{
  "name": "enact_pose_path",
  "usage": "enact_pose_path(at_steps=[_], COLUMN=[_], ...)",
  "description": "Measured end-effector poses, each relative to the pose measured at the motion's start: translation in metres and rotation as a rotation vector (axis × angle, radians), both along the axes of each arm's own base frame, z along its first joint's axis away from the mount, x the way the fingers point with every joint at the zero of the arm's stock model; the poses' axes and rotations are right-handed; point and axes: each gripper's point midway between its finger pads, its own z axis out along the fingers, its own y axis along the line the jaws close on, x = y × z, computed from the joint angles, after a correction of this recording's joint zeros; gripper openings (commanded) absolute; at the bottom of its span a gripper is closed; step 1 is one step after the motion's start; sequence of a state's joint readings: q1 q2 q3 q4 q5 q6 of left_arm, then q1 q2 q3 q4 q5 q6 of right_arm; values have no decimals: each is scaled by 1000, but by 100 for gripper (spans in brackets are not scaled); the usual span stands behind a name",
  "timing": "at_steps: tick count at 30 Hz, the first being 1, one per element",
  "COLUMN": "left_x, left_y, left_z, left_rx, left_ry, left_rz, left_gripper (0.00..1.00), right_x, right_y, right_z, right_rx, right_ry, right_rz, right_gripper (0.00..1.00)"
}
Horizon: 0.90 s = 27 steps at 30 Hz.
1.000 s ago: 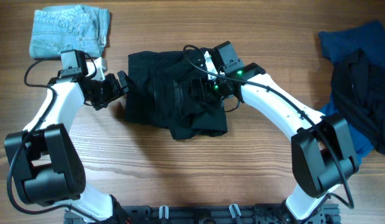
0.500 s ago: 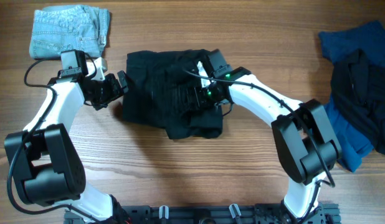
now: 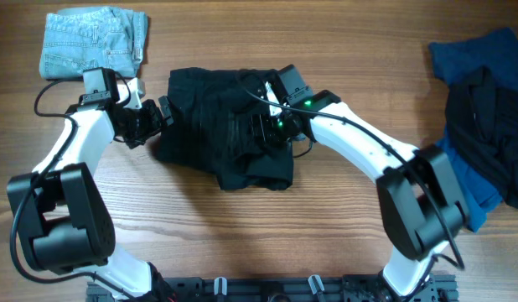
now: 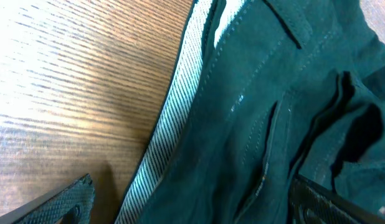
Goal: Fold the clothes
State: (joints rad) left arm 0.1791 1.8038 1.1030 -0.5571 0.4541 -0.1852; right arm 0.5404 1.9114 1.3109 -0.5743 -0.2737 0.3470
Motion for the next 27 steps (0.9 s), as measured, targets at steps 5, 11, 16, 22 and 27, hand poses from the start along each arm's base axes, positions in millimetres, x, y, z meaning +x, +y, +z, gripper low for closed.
enact_pose_path(at_steps=[5,11,16,22,27], left_x=[3,3,3,3,3], left_y=[0,1,1,1,1], left_z=[-3,-3,-3,-3,-3], left_rx=[1,1,1,1,1], left_ry=[-4,-7,-7,-7,-7], left_rz=[0,0,0,0,0], left_gripper=[100,100,100,100,100], right_x=[-2,-3,-6,-2,-1], right_y=[3,3,-11,-14,0], right_z=[13,12,5,-2,0], right_rx=[31,29,-49,-77,-43], right_ry=[-5,5,11,-1,-24], right_rz=[2,-3,-21,-26,-1], right_gripper=[82,85,88,87,87])
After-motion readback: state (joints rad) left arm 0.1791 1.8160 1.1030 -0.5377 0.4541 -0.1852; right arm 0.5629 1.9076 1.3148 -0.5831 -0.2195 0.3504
